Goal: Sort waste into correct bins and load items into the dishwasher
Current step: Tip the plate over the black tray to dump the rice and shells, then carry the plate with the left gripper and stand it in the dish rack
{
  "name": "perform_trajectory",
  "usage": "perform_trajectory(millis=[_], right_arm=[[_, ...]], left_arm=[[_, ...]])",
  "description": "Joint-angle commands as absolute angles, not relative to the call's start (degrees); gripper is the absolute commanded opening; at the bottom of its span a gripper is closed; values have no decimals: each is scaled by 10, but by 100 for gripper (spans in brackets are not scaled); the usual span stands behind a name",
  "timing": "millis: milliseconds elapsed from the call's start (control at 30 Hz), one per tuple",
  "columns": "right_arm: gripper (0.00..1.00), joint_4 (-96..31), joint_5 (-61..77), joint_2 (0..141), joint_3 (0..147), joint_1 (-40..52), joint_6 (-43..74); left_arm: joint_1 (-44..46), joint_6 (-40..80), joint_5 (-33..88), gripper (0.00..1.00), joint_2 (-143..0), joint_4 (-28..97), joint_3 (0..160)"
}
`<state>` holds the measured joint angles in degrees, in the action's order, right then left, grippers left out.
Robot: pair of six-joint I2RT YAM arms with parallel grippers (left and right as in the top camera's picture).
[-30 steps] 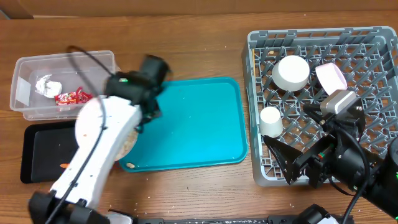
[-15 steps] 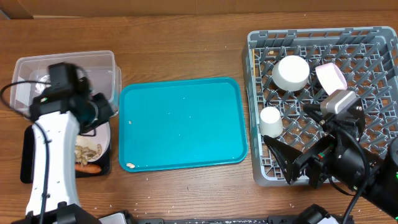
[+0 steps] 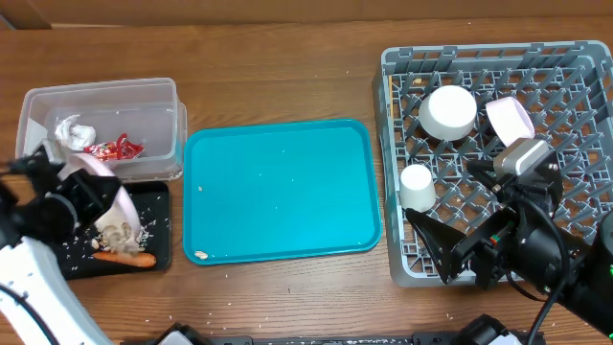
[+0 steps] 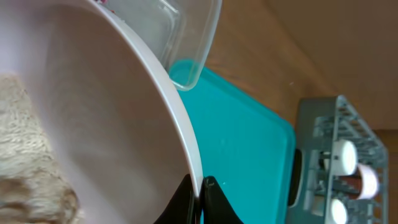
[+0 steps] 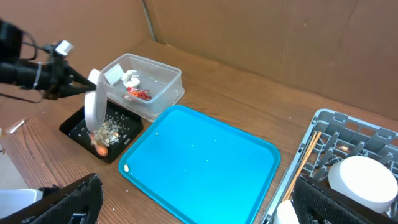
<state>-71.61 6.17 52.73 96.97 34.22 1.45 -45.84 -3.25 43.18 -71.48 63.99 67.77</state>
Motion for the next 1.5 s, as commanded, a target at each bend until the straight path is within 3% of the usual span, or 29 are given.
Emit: perform_trajectory(millis=[0,167,333,633,833,1000,1233,1467], right_arm=[[100,-715,65,527,971,345,10],[100,-715,65,527,971,345,10],[100,-715,65,527,971,345,10],[100,-715,65,527,971,345,10],[100,-715,65,527,971,345,10],[100,-715,65,527,971,345,10],[100,-715,65,527,971,345,10],[100,-715,65,527,971,345,10]], left_arm=[[-506,-121,573,4,-707,643,639],[-604,-205,716,5,-707,643,561],[-688,-282,757,4,-707,685,520],[-623,-320,808,4,-707,733,554],[-449,-308,900,4,-705,680,559],[-260,-135,900,4,-705,457,562],[36,307,614,4,-712,-37,562],[221,546,396,4,-808,-324,562]])
